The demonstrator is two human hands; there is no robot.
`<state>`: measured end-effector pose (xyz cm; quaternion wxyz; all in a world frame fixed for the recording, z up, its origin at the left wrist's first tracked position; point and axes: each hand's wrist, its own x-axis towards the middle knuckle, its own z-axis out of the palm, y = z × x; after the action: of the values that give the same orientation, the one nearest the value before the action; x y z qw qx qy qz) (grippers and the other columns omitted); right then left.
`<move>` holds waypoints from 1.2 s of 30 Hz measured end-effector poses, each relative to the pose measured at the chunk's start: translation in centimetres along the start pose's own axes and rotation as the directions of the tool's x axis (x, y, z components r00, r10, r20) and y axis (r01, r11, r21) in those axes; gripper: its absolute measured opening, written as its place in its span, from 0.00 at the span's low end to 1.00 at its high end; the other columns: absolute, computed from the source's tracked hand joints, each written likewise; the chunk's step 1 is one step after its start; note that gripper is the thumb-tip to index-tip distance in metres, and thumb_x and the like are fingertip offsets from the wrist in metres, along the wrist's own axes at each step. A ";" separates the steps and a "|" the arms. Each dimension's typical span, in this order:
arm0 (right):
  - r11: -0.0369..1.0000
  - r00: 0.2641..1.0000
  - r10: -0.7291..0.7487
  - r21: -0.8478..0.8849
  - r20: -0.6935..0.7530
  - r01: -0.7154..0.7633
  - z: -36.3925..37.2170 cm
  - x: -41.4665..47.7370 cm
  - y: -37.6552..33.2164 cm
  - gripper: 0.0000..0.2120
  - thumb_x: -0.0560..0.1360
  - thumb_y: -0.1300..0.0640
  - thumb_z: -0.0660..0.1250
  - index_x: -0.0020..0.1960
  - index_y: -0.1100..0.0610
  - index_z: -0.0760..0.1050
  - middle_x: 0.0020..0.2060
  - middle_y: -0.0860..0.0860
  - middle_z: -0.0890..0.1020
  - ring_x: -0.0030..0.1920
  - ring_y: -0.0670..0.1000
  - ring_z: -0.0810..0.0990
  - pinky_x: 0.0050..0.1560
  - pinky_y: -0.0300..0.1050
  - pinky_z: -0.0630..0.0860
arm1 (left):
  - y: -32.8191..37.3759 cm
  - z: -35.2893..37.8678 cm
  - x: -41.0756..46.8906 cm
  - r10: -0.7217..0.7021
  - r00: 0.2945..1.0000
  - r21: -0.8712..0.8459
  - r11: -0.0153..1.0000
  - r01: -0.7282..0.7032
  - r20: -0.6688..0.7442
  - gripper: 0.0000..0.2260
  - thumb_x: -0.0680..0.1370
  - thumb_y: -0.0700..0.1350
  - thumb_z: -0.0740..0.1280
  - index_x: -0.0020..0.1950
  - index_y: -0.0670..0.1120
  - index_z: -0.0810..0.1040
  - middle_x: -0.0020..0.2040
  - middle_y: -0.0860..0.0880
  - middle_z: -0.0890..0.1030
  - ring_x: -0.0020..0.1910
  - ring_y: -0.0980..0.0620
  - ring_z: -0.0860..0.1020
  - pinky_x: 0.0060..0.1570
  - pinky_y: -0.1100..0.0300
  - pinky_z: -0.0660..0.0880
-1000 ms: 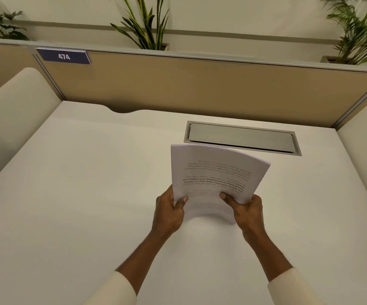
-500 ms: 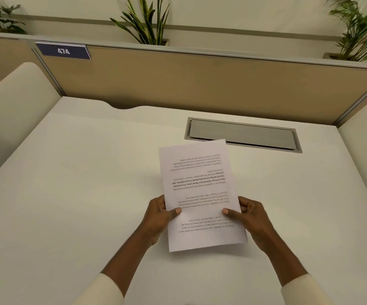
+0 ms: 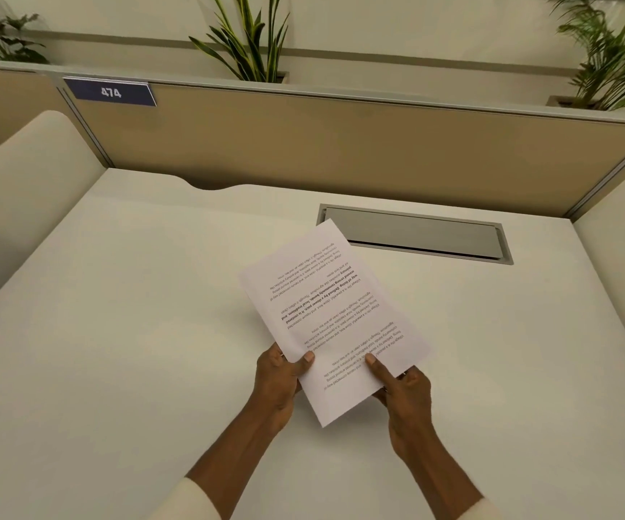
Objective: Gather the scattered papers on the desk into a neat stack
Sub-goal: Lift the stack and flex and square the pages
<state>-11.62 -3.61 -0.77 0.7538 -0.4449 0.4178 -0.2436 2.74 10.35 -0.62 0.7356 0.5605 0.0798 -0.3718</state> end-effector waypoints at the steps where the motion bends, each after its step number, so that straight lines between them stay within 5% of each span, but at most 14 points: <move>1: 1.000 0.999 -0.018 0.010 -0.033 0.019 0.4 -0.1 0.2 0.15 0.75 0.63 0.80 0.59 0.51 0.86 0.55 0.49 0.91 0.54 0.52 0.91 0.47 0.47 0.88 | -0.3 0.3 -0.2 0.003 1.000 -0.013 1.000 -0.003 0.000 0.21 0.80 0.27 0.72 0.70 0.43 0.82 0.62 0.44 0.89 0.57 0.45 0.89 0.46 0.55 0.88; 6: 0.997 0.993 -0.080 -0.026 -0.091 0.078 0.4 0.3 -0.7 0.13 0.75 0.64 0.79 0.58 0.53 0.86 0.54 0.50 0.91 0.56 0.54 0.90 0.61 0.59 0.84 | -0.7 0.5 -0.9 0.000 1.000 -0.037 0.999 0.001 0.031 0.19 0.79 0.29 0.73 0.68 0.43 0.84 0.62 0.45 0.90 0.58 0.45 0.90 0.47 0.54 0.88; 15: 0.975 0.984 -0.114 -0.173 0.135 0.137 -4.4 2.5 -5.7 0.13 0.69 0.56 0.82 0.53 0.50 0.90 0.53 0.55 0.91 0.52 0.57 0.92 0.45 0.47 0.88 | 4.3 -3.7 1.3 0.114 0.993 -0.032 0.993 -0.114 0.011 0.15 0.77 0.32 0.76 0.62 0.43 0.87 0.59 0.44 0.91 0.53 0.47 0.91 0.45 0.57 0.87; 18: 0.963 0.970 -0.086 -0.231 0.228 0.140 -6.0 3.4 -7.3 0.15 0.68 0.54 0.83 0.55 0.51 0.90 0.55 0.56 0.91 0.53 0.60 0.91 0.47 0.47 0.87 | 6.8 -5.5 2.0 0.140 0.990 0.103 0.985 -0.140 0.010 0.12 0.75 0.35 0.79 0.58 0.45 0.88 0.57 0.43 0.91 0.52 0.46 0.90 0.45 0.57 0.86; 22: 0.914 0.943 -0.020 -0.376 0.331 0.151 -6.8 4.0 -8.6 0.17 0.70 0.49 0.84 0.56 0.52 0.89 0.54 0.55 0.91 0.53 0.59 0.91 0.50 0.49 0.88 | 9.0 -6.3 2.2 0.091 0.976 0.377 0.912 -0.163 0.200 0.17 0.74 0.42 0.81 0.62 0.46 0.86 0.58 0.43 0.91 0.56 0.42 0.90 0.48 0.56 0.87; 25: 0.877 0.939 0.006 -0.452 0.344 0.160 -6.2 4.2 -8.8 0.12 0.73 0.52 0.82 0.55 0.53 0.89 0.53 0.55 0.91 0.53 0.58 0.91 0.55 0.54 0.88 | 9.1 -5.5 2.2 0.028 0.955 0.464 0.869 -0.168 0.295 0.15 0.80 0.36 0.76 0.66 0.47 0.86 0.59 0.44 0.91 0.57 0.43 0.90 0.50 0.55 0.88; 28: 0.866 0.959 -0.064 -0.462 0.277 0.191 -4.9 3.9 -9.2 0.06 0.74 0.56 0.82 0.50 0.48 0.90 0.49 0.50 0.92 0.49 0.52 0.92 0.46 0.44 0.88 | 8.6 -4.3 2.1 0.157 0.963 0.507 0.825 -0.249 0.219 0.15 0.83 0.36 0.72 0.64 0.53 0.87 0.58 0.51 0.91 0.56 0.49 0.90 0.54 0.52 0.88; 31: 0.838 0.957 -0.225 -0.466 0.181 0.285 -3.6 3.6 -9.7 0.10 0.74 0.60 0.82 0.41 0.44 0.89 0.42 0.42 0.91 0.43 0.43 0.90 0.39 0.34 0.83 | 8.1 -2.9 2.0 0.339 0.934 0.498 0.795 -0.347 0.111 0.18 0.84 0.37 0.72 0.59 0.61 0.86 0.55 0.58 0.91 0.53 0.58 0.89 0.47 0.64 0.86; 33: 0.798 0.931 -0.332 -0.479 0.156 0.365 -2.8 3.4 -9.9 0.15 0.74 0.60 0.81 0.41 0.39 0.87 0.40 0.38 0.90 0.41 0.40 0.88 0.39 0.33 0.82 | 7.7 -1.9 2.1 0.429 0.903 0.509 0.775 -0.376 0.015 0.19 0.83 0.37 0.72 0.55 0.64 0.84 0.52 0.63 0.90 0.51 0.63 0.88 0.47 0.69 0.82; 36: 0.763 0.893 -0.428 -0.476 0.136 0.438 -2.1 3.4 -9.6 0.20 0.75 0.61 0.81 0.42 0.33 0.86 0.39 0.37 0.89 0.41 0.45 0.86 0.44 0.39 0.83 | 6.9 -1.0 2.5 0.493 0.866 0.487 0.778 -0.396 -0.085 0.20 0.83 0.36 0.71 0.53 0.65 0.84 0.51 0.64 0.89 0.52 0.59 0.87 0.51 0.63 0.80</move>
<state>-11.57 -11.72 5.65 0.5417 -0.7093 0.3446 -0.2912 9.21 10.74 2.93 0.6385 0.7548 -0.0684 -0.1341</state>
